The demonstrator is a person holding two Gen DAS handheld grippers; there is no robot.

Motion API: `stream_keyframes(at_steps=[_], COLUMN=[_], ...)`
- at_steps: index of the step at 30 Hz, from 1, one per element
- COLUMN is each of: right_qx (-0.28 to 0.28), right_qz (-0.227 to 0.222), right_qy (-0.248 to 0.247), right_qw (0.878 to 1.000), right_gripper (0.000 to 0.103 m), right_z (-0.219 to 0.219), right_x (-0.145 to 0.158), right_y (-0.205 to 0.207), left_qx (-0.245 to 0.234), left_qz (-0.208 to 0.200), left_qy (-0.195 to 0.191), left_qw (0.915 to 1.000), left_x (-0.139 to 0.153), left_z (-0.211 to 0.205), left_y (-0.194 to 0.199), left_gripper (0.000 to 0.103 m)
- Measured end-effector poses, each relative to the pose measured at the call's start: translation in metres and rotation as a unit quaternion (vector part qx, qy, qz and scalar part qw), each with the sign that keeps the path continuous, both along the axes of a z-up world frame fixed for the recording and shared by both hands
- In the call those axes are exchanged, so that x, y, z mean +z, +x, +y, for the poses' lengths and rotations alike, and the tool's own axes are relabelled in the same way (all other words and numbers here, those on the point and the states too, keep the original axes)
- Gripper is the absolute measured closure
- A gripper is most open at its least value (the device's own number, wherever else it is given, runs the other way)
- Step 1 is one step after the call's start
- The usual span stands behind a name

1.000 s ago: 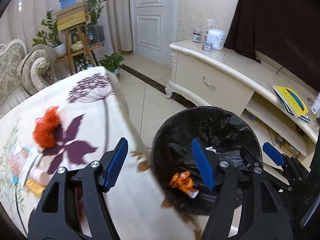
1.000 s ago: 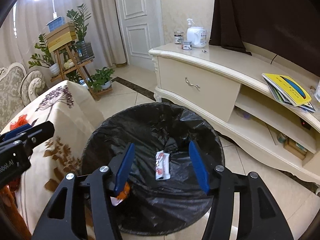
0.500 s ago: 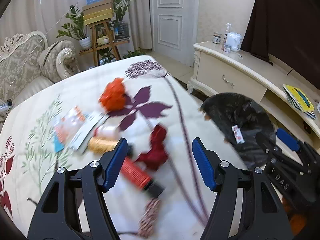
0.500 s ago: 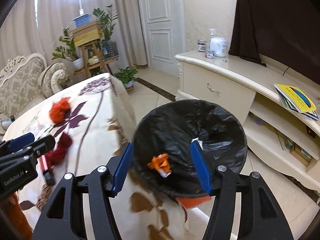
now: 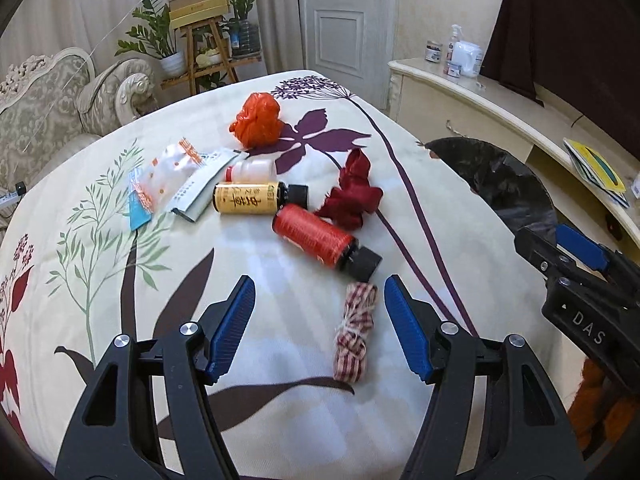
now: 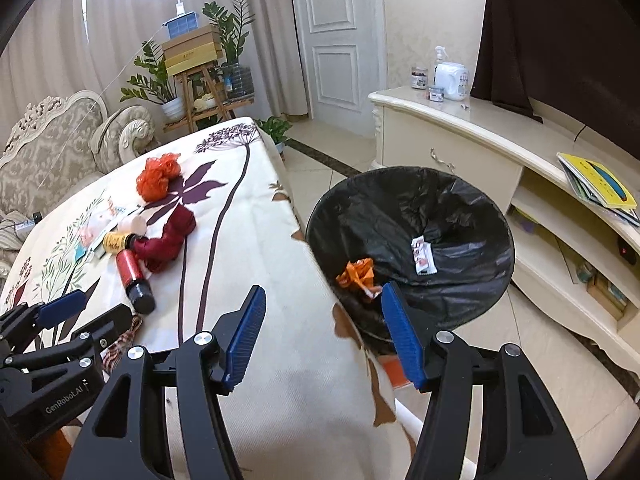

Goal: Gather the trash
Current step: 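Grasp the checkered twine bundle with the left tool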

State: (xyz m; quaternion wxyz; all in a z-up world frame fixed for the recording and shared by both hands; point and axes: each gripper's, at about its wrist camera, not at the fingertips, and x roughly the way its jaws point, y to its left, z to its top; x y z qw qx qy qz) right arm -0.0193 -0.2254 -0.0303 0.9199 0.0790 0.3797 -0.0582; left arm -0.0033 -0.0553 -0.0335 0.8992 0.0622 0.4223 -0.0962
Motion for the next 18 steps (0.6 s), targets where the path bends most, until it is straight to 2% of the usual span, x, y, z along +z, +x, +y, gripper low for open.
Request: stream_keyframes(at_steps=[4, 7, 10, 12, 18], right_qx=[0.002, 0.008, 0.012, 0.018, 0.046], right_qz=[0.004, 0.004, 0.002, 0.002, -0.001], right_qy=[0.004, 0.001, 0.001, 0.001, -0.004], right_qw=[1.000, 1.000, 1.000, 1.000, 0.999], right_gripper=[0.044, 0.044, 0.044, 0.044, 0.044], right_z=[0.003, 0.007, 0.011, 0.016, 0.034], right_x=[-0.001, 0.000, 0.002, 0.003, 0.008], right_y=[-0.002, -0.002, -0.001, 0.001, 0.007], left_qx=[-0.009, -0.013, -0.023, -0.029, -0.023], left_qz=[0.013, 0.023, 0.021, 0.020, 0.012], left_qy=[0.001, -0.006, -0.009, -0.010, -0.013], left_qw=[0.9999, 0.9996, 0.9995, 0.9993, 0.9996], left_x=[-0.011, -0.016, -0.016, -0.016, -0.010], left_z=[-0.002, -0.001, -0.002, -0.001, 0.016], left_y=[-0.001, 0.000, 0.000, -0.001, -0.010], left_gripper=[0.040, 0.048, 0.065, 0.085, 0.085])
